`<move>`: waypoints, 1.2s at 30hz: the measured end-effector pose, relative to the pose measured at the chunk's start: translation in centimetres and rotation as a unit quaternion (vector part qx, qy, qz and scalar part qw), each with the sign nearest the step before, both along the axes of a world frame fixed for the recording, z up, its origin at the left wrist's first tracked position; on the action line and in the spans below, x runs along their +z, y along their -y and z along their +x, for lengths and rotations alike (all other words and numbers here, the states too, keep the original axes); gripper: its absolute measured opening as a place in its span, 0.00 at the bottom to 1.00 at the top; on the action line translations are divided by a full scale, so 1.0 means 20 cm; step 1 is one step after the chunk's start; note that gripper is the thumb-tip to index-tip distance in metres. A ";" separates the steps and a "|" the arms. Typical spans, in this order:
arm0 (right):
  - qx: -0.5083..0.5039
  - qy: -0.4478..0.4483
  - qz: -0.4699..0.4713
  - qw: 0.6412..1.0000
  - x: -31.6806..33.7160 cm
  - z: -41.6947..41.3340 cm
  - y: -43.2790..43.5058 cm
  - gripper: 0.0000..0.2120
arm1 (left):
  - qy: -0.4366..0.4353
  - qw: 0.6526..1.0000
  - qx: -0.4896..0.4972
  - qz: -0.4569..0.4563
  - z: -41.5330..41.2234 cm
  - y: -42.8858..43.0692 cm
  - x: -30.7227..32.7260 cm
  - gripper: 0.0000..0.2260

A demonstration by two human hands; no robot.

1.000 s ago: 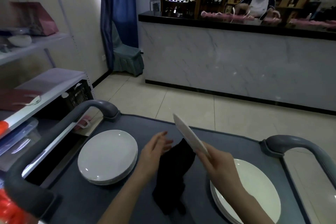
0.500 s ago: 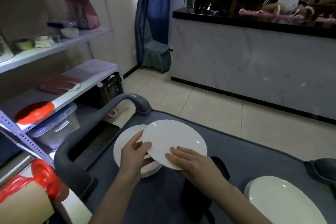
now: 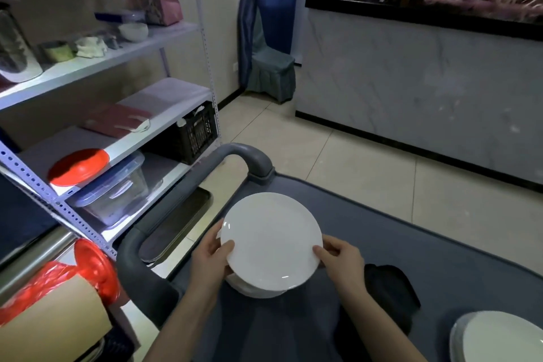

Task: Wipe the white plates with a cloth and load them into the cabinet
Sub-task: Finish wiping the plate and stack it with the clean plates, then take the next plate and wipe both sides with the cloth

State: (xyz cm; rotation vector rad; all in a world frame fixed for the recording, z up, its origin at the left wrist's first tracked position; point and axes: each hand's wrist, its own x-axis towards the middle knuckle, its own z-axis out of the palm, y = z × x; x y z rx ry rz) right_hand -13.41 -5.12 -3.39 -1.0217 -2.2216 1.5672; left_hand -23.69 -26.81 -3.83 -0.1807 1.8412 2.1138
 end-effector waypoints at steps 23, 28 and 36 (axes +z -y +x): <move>0.008 0.044 0.078 0.996 -0.15 -0.10 0.08 0.15 | -0.094 0.962 0.023 -0.255 -0.10 0.02 -0.16 0.21; -0.007 0.028 0.051 0.998 -0.11 0.02 0.00 0.06 | -0.225 0.928 0.045 -0.294 -0.03 -0.05 -0.08 0.19; -0.095 0.012 0.077 0.992 0.00 0.46 -0.25 0.06 | -0.234 0.939 -0.183 -0.172 0.32 -0.51 0.00 0.13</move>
